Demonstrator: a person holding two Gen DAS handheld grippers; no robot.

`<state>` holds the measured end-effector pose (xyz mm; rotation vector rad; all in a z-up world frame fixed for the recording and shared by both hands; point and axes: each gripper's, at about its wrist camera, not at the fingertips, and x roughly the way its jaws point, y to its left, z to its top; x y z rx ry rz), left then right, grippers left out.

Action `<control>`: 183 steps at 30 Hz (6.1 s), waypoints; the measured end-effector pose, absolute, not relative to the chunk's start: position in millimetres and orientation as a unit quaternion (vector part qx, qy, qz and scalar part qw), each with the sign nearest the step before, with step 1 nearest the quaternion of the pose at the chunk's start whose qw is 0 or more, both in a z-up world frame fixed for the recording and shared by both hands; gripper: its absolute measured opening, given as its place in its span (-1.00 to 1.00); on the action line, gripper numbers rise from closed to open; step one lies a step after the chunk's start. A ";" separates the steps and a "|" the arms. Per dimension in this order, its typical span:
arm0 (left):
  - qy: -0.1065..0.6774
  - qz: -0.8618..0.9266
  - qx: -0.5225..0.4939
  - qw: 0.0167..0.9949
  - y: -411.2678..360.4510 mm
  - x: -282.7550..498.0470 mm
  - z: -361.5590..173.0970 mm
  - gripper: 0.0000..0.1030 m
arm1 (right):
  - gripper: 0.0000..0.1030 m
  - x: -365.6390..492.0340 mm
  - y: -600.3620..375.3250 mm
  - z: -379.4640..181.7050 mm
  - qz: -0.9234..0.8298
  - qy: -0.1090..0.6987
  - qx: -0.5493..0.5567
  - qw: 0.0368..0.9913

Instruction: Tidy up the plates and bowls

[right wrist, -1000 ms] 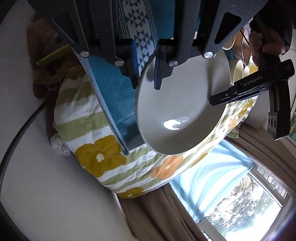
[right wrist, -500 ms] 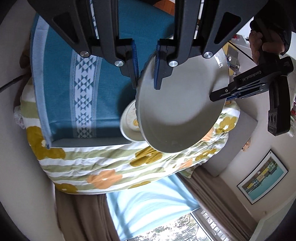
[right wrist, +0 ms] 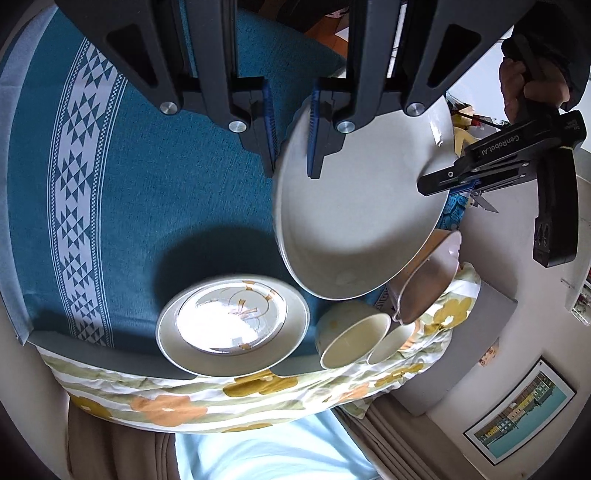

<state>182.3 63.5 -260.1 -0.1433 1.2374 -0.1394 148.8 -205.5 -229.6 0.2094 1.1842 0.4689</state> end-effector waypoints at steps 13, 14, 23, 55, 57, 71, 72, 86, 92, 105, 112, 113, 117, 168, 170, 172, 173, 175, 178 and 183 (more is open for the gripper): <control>0.594 -0.061 -0.044 0.801 55.6 194.3 -284.0 -0.67 | -0.72 159.2 -193.4 -242.0 0.192 0.556 0.067 0.806; 0.595 -0.059 -0.039 0.801 54.4 194.8 -284.9 -0.67 | -0.72 158.7 -191.5 -241.5 0.191 0.555 0.063 0.807; 0.587 -0.040 0.013 0.808 35.8 192.6 -287.0 -0.67 | -0.72 161.4 -175.0 -242.5 0.187 0.547 0.024 0.815; 0.544 0.014 0.158 0.824 19.6 175.0 -284.5 -0.68 | -0.72 158.1 -142.9 -254.5 0.170 0.545 -0.060 0.819; 0.544 0.015 0.161 0.824 19.7 174.2 -284.4 -0.68 | -0.72 158.0 -141.6 -255.2 0.169 0.545 -0.062 0.819; 0.541 0.017 0.167 0.824 21.7 172.0 -284.0 -0.67 | -0.72 156.2 -137.5 -254.6 0.156 0.541 -0.076 0.823; 0.540 0.018 0.167 0.825 22.0 171.6 -283.5 -0.68 | -0.72 156.1 -138.1 -254.7 0.155 0.541 -0.072 0.823; 0.534 0.017 0.158 0.831 24.2 168.1 -270.0 -0.68 | -0.72 154.0 -144.8 -242.6 0.142 0.532 -0.047 0.833; 0.501 -0.008 0.129 0.855 20.5 170.2 -221.3 -0.65 | -0.72 159.3 -160.8 -211.7 0.137 0.512 -0.008 0.848; 0.447 -0.119 -0.005 0.887 -6.7 228.8 -147.0 0.99 | 0.99 191.5 -237.3 -126.2 0.092 0.457 0.041 0.884; 0.497 -0.103 -0.106 0.855 -13.2 273.8 -187.6 0.96 | 0.99 246.6 -268.7 -142.5 0.117 0.494 0.024 0.861; 0.505 -0.095 -0.114 0.850 -15.4 280.7 -195.1 0.95 | 1.00 256.4 -272.3 -151.4 0.126 0.502 0.027 0.855; 0.538 -0.064 -0.143 0.829 -21.6 307.8 -229.6 0.52 | 0.99 294.0 -278.3 -192.2 0.181 0.538 0.043 0.822; 0.526 -0.052 -0.109 0.842 -29.1 297.6 -199.5 -0.66 | -0.75 302.1 -275.5 -188.8 0.295 0.523 0.040 0.798; 0.532 -0.064 -0.092 0.839 -22.6 283.4 -192.8 -0.66 | -0.74 284.0 -270.2 -177.1 0.285 0.515 0.046 0.807; 0.532 -0.079 -0.085 0.838 -12.2 266.2 -188.3 -0.66 | -0.74 265.6 -262.1 -170.5 0.272 0.513 0.054 0.812; 0.534 -0.084 -0.084 0.837 -6.6 258.9 -188.6 -0.66 | -0.75 257.6 -257.2 -169.0 0.265 0.513 0.057 0.814; 0.535 -0.093 -0.083 0.836 7.7 243.3 -189.9 -0.66 | -0.75 239.6 -246.4 -170.1 0.254 0.516 0.064 0.815; 0.540 -0.102 -0.081 0.832 27.9 222.7 -198.1 -0.66 | -0.75 214.7 -228.8 -178.9 0.236 0.525 0.073 0.814; 0.551 -0.114 -0.070 0.823 55.6 200.3 -217.1 -0.66 | -0.75 176.1 -203.6 -202.6 0.212 0.543 0.095 0.807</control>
